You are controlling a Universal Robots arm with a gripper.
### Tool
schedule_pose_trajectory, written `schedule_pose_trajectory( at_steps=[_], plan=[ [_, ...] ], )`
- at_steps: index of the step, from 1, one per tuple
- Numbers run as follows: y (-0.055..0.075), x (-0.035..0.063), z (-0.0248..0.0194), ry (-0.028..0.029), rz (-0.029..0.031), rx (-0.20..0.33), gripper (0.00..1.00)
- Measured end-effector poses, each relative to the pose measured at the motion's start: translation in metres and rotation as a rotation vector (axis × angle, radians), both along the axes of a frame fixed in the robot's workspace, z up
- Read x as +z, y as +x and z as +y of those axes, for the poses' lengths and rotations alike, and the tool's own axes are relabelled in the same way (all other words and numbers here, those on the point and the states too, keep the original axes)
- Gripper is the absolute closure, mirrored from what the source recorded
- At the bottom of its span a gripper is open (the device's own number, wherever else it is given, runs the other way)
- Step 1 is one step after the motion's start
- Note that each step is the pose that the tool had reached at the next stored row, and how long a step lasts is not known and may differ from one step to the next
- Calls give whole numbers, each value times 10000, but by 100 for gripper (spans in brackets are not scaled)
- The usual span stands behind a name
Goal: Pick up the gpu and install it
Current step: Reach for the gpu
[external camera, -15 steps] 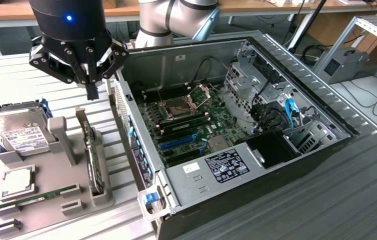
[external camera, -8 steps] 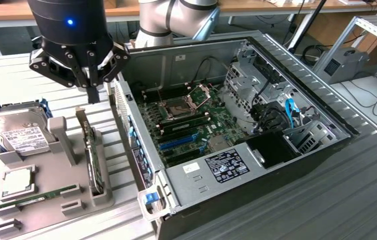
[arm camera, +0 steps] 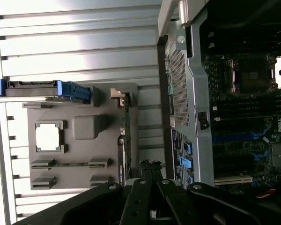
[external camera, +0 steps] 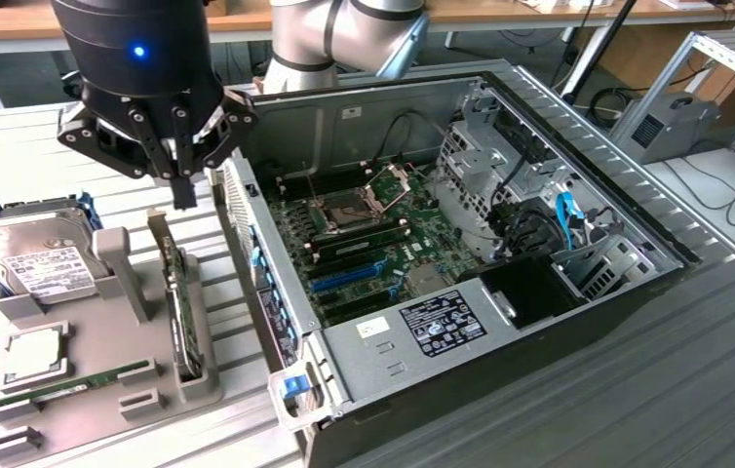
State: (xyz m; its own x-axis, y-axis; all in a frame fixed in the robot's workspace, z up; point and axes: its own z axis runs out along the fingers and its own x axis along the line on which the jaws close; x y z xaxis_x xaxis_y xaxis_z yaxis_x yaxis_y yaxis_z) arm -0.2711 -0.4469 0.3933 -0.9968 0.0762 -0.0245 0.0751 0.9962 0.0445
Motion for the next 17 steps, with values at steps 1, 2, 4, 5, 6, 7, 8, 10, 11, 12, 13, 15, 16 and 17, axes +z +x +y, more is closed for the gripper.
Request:
schedule_pose_trajectory(
  at_steps=[1,2,4,5,6,7,8,10,11,12,13,15,16,17],
  plan=[
    [0,0,-12,0,0,0,89],
    [0,1,-21,-2,1,0,89],
    [-1,1,-42,-2,1,0,89],
    [-2,1,-51,-1,1,0,89],
    [-3,1,-63,-1,0,0,89],
    [-4,0,-75,-1,1,0,89],
    [-5,0,-86,-1,1,0,89],
    [-9,0,-110,-1,0,0,89],
    [-11,0,-123,-1,0,0,89],
    [-13,1,-137,-2,1,0,89],
    [-15,0,-148,0,0,0,89],
    [-20,1,-179,-2,1,0,89],
    [-22,1,-192,-2,1,0,89],
    [-23,1,-203,-1,1,0,89]
  ],
)
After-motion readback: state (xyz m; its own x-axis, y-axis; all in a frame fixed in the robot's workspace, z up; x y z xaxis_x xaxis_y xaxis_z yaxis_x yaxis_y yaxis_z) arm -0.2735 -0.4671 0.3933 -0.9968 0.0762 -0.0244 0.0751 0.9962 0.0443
